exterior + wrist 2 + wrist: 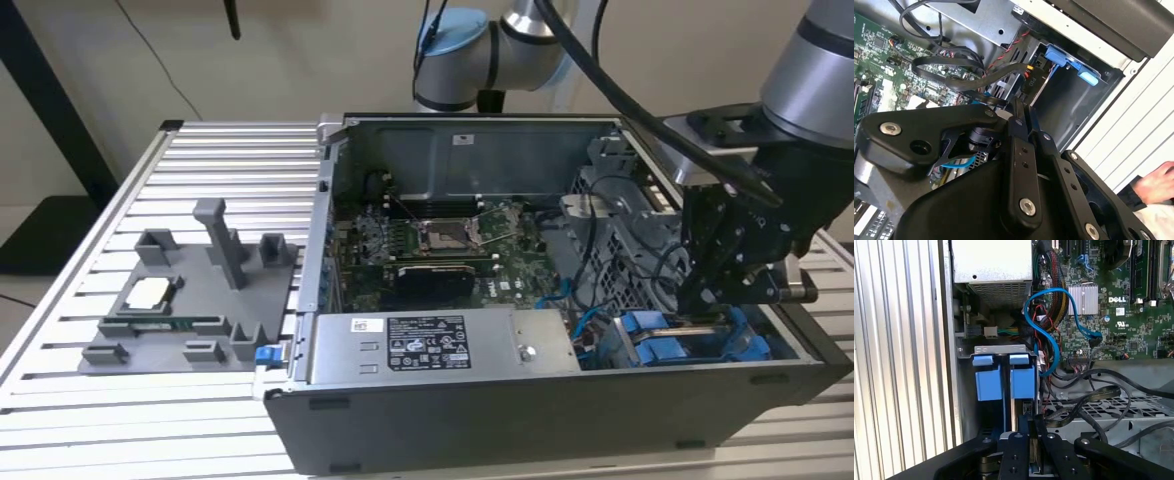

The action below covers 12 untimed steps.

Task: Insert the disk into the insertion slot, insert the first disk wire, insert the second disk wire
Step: 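Insert the second disk wire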

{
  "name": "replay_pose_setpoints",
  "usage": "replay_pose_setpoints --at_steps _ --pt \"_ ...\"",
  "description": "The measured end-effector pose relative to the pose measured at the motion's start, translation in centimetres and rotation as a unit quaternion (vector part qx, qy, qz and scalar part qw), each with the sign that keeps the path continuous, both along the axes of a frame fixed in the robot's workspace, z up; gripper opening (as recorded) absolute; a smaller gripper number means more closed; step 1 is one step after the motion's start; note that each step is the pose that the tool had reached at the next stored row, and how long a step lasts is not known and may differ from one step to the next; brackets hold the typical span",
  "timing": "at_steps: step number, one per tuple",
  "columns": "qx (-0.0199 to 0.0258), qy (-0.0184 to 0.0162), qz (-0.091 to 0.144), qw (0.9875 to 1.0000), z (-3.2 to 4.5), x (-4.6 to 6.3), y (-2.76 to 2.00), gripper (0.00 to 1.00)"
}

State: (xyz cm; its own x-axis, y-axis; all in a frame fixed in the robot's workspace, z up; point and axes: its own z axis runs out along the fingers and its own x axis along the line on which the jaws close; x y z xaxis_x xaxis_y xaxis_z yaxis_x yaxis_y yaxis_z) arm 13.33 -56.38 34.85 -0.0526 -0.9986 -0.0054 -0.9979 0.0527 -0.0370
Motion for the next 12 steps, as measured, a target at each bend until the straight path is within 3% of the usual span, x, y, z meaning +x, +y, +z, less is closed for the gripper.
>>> replay_pose_setpoints --at_steps 4,8,12 --pt "0.0000 -0.0007 0.000 1.0000 -0.10 0.00 0.00 0.16" --pt "-0.0001 -0.0046 0.000 1.0000 -0.29 0.00 0.00 0.16" --pt "0.0010 -0.0054 0.000 1.0000 -0.30 0.00 0.00 0.16"
